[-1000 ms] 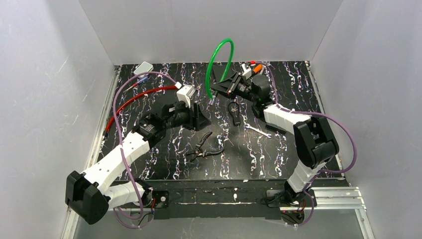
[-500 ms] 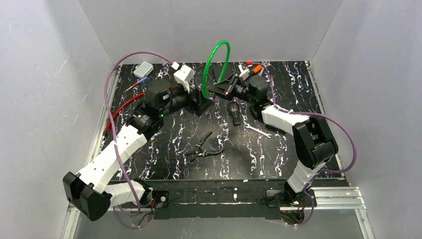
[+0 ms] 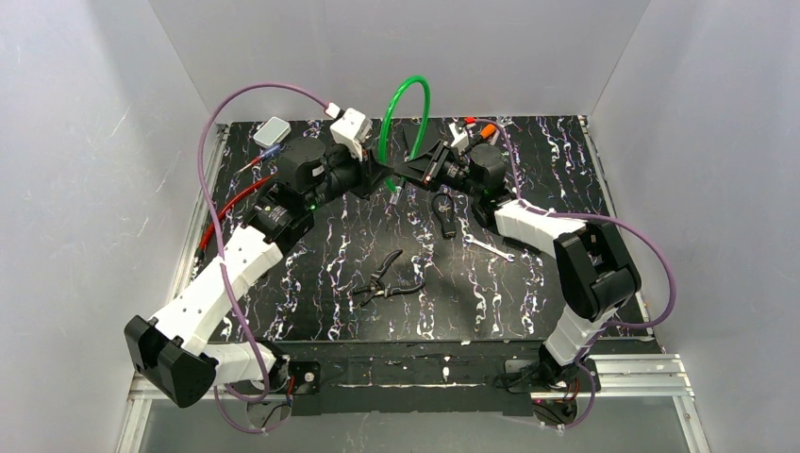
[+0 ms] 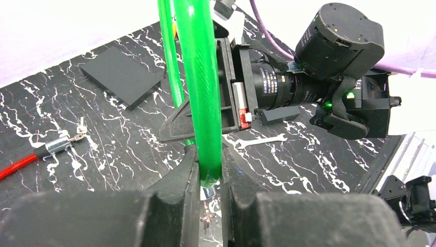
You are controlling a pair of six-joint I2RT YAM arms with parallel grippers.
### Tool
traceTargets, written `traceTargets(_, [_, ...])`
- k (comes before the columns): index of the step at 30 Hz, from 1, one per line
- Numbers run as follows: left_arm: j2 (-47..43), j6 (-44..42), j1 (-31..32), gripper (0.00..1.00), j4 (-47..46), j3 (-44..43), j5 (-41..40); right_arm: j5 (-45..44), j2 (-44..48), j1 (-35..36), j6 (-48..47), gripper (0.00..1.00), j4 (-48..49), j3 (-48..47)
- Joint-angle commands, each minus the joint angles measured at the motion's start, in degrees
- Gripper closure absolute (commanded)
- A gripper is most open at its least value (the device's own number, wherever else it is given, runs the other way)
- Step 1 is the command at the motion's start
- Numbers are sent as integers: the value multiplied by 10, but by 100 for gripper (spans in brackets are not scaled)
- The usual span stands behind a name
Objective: Lock with the key
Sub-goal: Lock the lock.
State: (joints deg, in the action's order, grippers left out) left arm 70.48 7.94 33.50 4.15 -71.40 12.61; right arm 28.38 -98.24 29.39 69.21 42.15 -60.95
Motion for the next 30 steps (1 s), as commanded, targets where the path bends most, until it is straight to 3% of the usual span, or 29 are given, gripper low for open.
traceTargets(1, [-11,-6,-1,100,-1,-47,-10,-9,27,3,-13,99,30,3])
traceTargets(7, [-21,-5,-2,100,4,-71,-18,-15,25,3,-25,99,10,6])
traceTargets(11, [-26,1,-2,100,24,-51,27,-15,24,3,-22,99,12,2])
traceTargets(13, [-32,15,-2,89,32,-17,29,-14,25,3,-19,99,14,0])
traceTargets(16, [-31,65,-2,65,56,34,18,-15,25,3,-15,99,16,0])
traceTargets(19, [-44,84,-2,57,53,89,11,-14,29,3,-15,99,15,2])
traceTargets(25, [-59,59,-2,52,10,138,19,-17,30,3,-15,99,14,6])
traceTargets(30, [-42,53,-1,56,3,139,10,-16,29,3,-14,99,14,3])
